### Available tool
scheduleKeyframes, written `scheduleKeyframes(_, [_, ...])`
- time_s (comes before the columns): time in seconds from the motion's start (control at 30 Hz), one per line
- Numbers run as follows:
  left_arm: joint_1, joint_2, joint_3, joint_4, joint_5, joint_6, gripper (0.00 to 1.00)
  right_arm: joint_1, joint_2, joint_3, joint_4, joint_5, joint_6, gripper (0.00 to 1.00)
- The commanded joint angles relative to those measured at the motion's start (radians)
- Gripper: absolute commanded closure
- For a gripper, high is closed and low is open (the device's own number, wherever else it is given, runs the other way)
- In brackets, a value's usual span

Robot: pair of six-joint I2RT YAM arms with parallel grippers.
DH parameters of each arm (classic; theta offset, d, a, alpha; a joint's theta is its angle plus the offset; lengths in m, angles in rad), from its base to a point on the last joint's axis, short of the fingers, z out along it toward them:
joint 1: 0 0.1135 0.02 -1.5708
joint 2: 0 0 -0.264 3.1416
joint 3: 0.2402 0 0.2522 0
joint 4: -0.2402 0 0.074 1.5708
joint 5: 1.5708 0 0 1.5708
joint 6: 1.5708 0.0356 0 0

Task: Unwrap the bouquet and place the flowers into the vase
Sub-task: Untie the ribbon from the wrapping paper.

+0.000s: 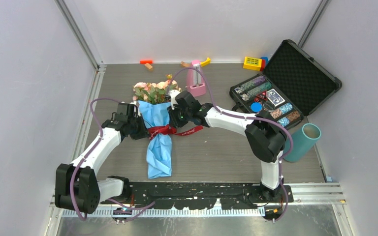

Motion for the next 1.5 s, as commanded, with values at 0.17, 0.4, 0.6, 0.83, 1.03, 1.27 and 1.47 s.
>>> scheduleKeyframes(0.17, [0.005,-0.046,0.036,-0.013,-0.035,0.003,1.0,0.007,-0.075,-0.078,0.111,0.086,0.038,0.99])
scheduleKeyframes(0.4, [0.013,-0.032,0.031,-0.024,-0.077,-0.021,1.0,0.007,-0.181,-0.222,0.209,0.285,0.117,1.0])
scheduleKeyframes(0.6, [0.018,-0.031,0.03,-0.027,-0.08,-0.021,1.0,0.006,-0.219,-0.292,0.22,0.398,0.174,1.0])
scheduleKeyframes(0.83, [0.019,-0.041,0.027,-0.027,-0.057,-0.016,1.0,0.004,-0.233,-0.331,0.257,0.33,0.213,1.0])
scheduleKeyframes(1.03, [0.019,-0.076,0.075,-0.062,-0.048,0.031,0.69,0.004,-0.237,-0.323,0.263,0.308,0.225,0.98])
scheduleKeyframes(1.27, [-0.01,-0.078,0.173,-0.058,-0.024,0.115,0.37,0.0,-0.264,-0.345,0.263,0.314,0.238,0.94])
scheduleKeyframes(1.47, [-0.149,0.043,0.25,-0.049,-0.022,0.164,0.33,-0.014,-0.28,-0.373,0.284,0.315,0.265,0.93])
